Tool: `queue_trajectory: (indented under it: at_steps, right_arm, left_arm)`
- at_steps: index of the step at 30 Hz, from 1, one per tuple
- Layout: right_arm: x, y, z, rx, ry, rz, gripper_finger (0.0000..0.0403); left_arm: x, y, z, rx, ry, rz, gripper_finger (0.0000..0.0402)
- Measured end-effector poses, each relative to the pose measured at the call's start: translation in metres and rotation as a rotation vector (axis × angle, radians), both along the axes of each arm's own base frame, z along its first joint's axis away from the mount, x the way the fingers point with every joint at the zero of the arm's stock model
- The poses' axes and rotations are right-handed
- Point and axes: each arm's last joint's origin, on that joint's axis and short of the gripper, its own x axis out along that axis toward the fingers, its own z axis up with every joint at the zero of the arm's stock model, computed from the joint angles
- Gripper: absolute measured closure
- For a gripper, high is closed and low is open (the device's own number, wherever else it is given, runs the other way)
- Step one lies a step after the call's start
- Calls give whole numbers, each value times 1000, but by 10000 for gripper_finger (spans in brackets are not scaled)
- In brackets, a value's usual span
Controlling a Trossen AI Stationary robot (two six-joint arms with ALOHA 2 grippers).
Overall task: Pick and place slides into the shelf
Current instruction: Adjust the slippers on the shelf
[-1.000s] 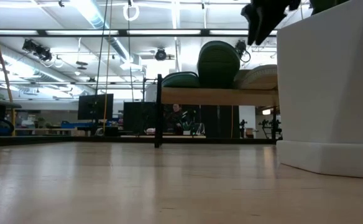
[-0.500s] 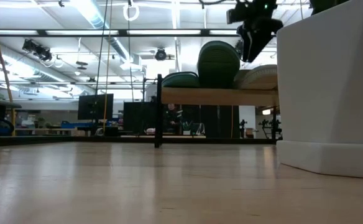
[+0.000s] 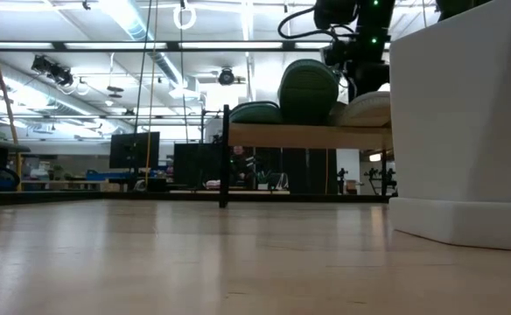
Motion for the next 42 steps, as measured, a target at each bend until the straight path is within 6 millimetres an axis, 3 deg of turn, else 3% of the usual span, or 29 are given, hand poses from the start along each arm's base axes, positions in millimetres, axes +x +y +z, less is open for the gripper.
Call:
queue_trajectory:
  at_steps: [4, 6, 18, 42]
  right_arm:
    - [-1, 1, 2, -11, -3, -1, 368]
    - [-2, 1, 7, -19, -6, -1, 387]
    - [-1, -3, 44, -127, -40, 9, 397]
    - [-1, -14, 48, -179, -92, -40, 398]
  left_arm:
    - [0, 0, 0, 0, 0, 0, 294]
    - [0, 0, 0, 0, 1, 0, 294]
    - [0, 0, 0, -1, 2, 0, 294]
    - [0, 0, -1, -4, 6, 1, 294]
